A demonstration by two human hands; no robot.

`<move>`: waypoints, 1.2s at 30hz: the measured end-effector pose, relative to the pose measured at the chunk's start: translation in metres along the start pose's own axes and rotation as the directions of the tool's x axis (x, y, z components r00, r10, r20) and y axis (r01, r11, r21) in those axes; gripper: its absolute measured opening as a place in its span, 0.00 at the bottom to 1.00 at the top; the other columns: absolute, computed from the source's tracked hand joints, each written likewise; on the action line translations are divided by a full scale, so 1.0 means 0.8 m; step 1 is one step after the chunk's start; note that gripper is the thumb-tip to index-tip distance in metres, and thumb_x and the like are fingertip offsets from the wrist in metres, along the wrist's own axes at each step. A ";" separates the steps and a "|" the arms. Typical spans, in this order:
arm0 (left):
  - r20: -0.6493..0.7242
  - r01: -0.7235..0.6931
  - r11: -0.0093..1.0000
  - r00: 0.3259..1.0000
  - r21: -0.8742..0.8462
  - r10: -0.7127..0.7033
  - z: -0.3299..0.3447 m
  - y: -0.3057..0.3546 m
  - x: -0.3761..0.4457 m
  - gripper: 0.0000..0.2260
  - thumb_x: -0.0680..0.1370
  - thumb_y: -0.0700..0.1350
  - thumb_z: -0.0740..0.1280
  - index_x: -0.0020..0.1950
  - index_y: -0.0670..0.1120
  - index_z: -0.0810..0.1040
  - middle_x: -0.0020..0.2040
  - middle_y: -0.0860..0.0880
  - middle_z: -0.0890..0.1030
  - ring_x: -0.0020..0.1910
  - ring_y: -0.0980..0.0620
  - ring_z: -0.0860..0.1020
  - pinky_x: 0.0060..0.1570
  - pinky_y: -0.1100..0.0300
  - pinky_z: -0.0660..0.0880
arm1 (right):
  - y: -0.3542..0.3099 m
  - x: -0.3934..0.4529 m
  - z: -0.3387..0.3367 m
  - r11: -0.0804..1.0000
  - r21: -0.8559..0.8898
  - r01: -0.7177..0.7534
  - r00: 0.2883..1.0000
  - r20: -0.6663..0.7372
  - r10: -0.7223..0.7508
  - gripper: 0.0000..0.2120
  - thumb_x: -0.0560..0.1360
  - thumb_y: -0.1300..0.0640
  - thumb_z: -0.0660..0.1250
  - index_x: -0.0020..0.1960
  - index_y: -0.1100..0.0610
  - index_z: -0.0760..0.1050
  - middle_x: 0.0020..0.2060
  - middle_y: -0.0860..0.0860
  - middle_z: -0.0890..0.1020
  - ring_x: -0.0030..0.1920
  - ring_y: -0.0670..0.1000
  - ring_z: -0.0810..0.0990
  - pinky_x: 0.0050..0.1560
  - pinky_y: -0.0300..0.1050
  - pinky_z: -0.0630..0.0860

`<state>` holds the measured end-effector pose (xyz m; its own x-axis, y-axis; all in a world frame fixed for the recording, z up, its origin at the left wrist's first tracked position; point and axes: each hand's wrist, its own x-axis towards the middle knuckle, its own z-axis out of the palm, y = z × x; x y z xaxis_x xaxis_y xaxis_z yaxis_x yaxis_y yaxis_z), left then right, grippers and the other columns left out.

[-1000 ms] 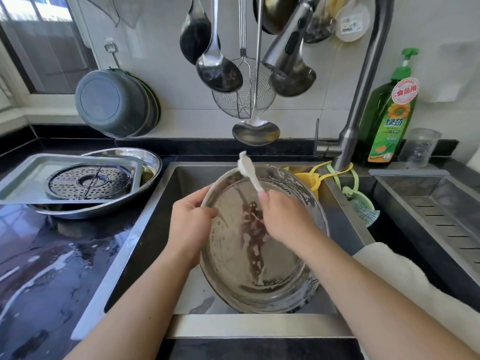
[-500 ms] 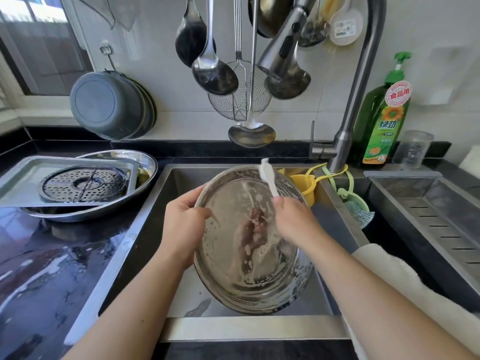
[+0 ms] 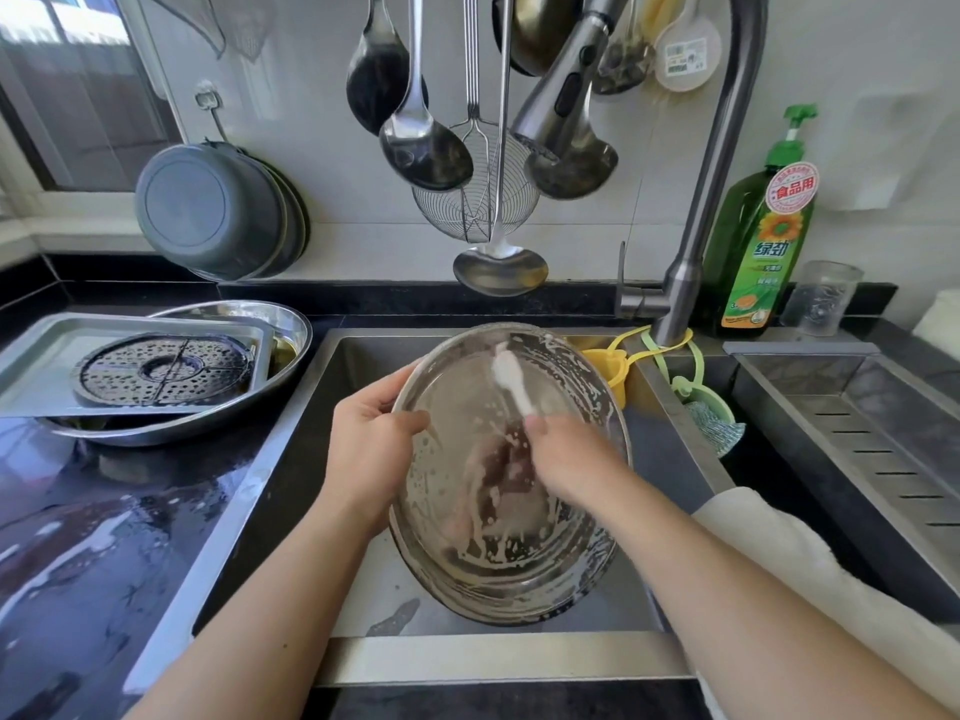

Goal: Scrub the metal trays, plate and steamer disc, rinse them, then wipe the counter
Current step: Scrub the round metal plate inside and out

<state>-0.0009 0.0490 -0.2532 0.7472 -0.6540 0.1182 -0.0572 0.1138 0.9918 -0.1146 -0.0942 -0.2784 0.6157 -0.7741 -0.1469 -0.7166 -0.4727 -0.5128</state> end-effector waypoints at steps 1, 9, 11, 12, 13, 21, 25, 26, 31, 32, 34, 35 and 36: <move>0.016 -0.019 1.000 1.000 0.005 0.019 0.000 0.000 0.000 0.30 0.75 0.24 0.61 0.57 0.57 0.87 0.51 0.52 0.88 0.53 0.53 0.85 0.48 0.59 0.81 | -0.005 -0.008 0.009 0.999 0.036 0.035 0.997 0.073 -0.038 0.21 0.86 0.43 0.48 0.49 0.53 0.74 0.38 0.50 0.77 0.31 0.48 0.72 0.28 0.41 0.69; -0.011 -0.063 0.997 0.998 0.044 0.064 -0.006 -0.003 0.002 0.25 0.79 0.29 0.64 0.56 0.59 0.86 0.51 0.55 0.88 0.53 0.57 0.84 0.49 0.63 0.79 | 0.010 0.011 -0.011 0.988 -0.147 -0.055 0.994 0.085 0.068 0.25 0.87 0.48 0.44 0.67 0.61 0.74 0.60 0.60 0.78 0.55 0.58 0.78 0.53 0.50 0.76; 0.010 -0.062 0.998 0.998 0.027 0.061 -0.004 -0.003 0.000 0.24 0.79 0.29 0.63 0.55 0.58 0.87 0.50 0.55 0.88 0.52 0.57 0.85 0.46 0.64 0.81 | 0.002 -0.010 0.004 0.994 -0.084 0.076 0.978 0.202 -0.058 0.24 0.87 0.44 0.48 0.62 0.57 0.77 0.50 0.56 0.80 0.43 0.54 0.77 0.41 0.47 0.72; 0.015 -0.054 0.998 0.998 0.027 0.054 -0.004 -0.004 0.000 0.24 0.79 0.29 0.63 0.55 0.57 0.87 0.51 0.54 0.88 0.54 0.54 0.85 0.50 0.60 0.82 | -0.005 -0.023 0.012 0.992 -0.028 0.119 0.956 0.272 -0.107 0.24 0.86 0.42 0.49 0.61 0.56 0.77 0.48 0.55 0.80 0.42 0.53 0.76 0.41 0.46 0.71; 0.005 -0.042 0.999 0.999 0.022 0.042 -0.005 -0.006 0.001 0.25 0.79 0.29 0.63 0.55 0.57 0.88 0.53 0.52 0.88 0.56 0.51 0.85 0.54 0.54 0.82 | -0.008 -0.029 0.015 0.988 -0.026 0.149 0.941 0.311 -0.134 0.24 0.86 0.42 0.50 0.62 0.56 0.77 0.51 0.56 0.81 0.45 0.54 0.77 0.45 0.47 0.72; -0.163 0.015 0.990 0.986 -0.142 -0.038 -0.017 -0.004 0.012 0.25 0.78 0.28 0.62 0.54 0.55 0.88 0.51 0.49 0.88 0.53 0.49 0.85 0.52 0.54 0.83 | 0.001 -0.016 0.020 0.987 -0.150 0.051 0.979 0.203 -0.020 0.20 0.86 0.46 0.51 0.63 0.57 0.75 0.48 0.56 0.79 0.44 0.55 0.79 0.37 0.46 0.70; -0.149 0.030 0.994 0.988 -0.110 -0.047 -0.018 -0.008 0.012 0.25 0.78 0.30 0.63 0.57 0.58 0.88 0.55 0.48 0.88 0.61 0.41 0.83 0.66 0.39 0.77 | -0.001 -0.006 0.022 0.980 -0.188 0.069 0.986 0.165 -0.038 0.23 0.86 0.43 0.48 0.55 0.55 0.76 0.45 0.53 0.79 0.41 0.55 0.76 0.39 0.48 0.69; -0.146 0.031 0.993 0.988 -0.114 -0.047 -0.016 -0.009 0.011 0.25 0.78 0.29 0.63 0.56 0.57 0.88 0.55 0.48 0.88 0.61 0.41 0.83 0.66 0.39 0.77 | 0.005 0.006 0.013 0.980 -0.196 0.036 0.996 0.090 -0.019 0.23 0.86 0.44 0.46 0.57 0.56 0.76 0.46 0.54 0.80 0.41 0.54 0.76 0.37 0.48 0.69; -0.224 0.041 0.987 0.971 -0.156 -0.076 -0.017 -0.012 0.014 0.23 0.78 0.30 0.64 0.56 0.57 0.88 0.53 0.49 0.88 0.59 0.43 0.84 0.65 0.43 0.78 | 0.000 -0.022 0.042 0.978 -0.160 0.136 0.955 0.285 -0.087 0.22 0.85 0.43 0.50 0.62 0.55 0.76 0.52 0.55 0.81 0.48 0.57 0.81 0.44 0.49 0.73; -0.261 0.048 0.984 0.961 -0.170 -0.092 -0.021 -0.013 0.016 0.22 0.78 0.31 0.64 0.55 0.57 0.88 0.52 0.50 0.88 0.56 0.45 0.85 0.63 0.44 0.79 | 0.000 -0.023 0.043 0.974 -0.182 0.137 0.956 0.280 -0.082 0.22 0.85 0.43 0.50 0.63 0.55 0.76 0.55 0.57 0.81 0.52 0.59 0.80 0.47 0.49 0.73; -0.323 0.054 0.978 0.939 -0.201 -0.118 -0.026 -0.013 0.020 0.21 0.78 0.31 0.65 0.52 0.57 0.88 0.48 0.51 0.88 0.48 0.50 0.85 0.58 0.48 0.81 | 0.007 0.002 0.030 0.981 -0.193 0.009 0.987 0.160 0.022 0.24 0.85 0.43 0.49 0.63 0.56 0.75 0.57 0.58 0.81 0.54 0.60 0.80 0.50 0.50 0.75; -0.343 0.053 0.977 0.931 -0.206 -0.123 -0.028 -0.012 0.020 0.21 0.78 0.31 0.64 0.51 0.57 0.88 0.46 0.51 0.88 0.45 0.51 0.85 0.55 0.50 0.82 | 0.011 0.010 0.025 0.977 -0.210 -0.028 0.992 0.112 0.052 0.24 0.85 0.43 0.49 0.64 0.57 0.75 0.57 0.59 0.81 0.55 0.60 0.80 0.51 0.51 0.76; -0.356 0.050 0.978 0.927 -0.202 -0.121 -0.028 -0.013 0.019 0.21 0.78 0.31 0.64 0.51 0.56 0.88 0.45 0.50 0.88 0.43 0.51 0.85 0.54 0.49 0.81 | 0.011 0.011 0.025 0.972 -0.236 -0.016 0.993 0.108 0.042 0.24 0.85 0.44 0.48 0.65 0.59 0.75 0.56 0.59 0.80 0.56 0.61 0.80 0.50 0.51 0.75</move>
<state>0.0263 0.0548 -0.2625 0.9350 -0.3538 -0.0270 0.1148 0.2297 0.9665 -0.1091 -0.0966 -0.3010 0.6166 -0.7434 -0.2592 -0.7833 -0.5463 -0.2965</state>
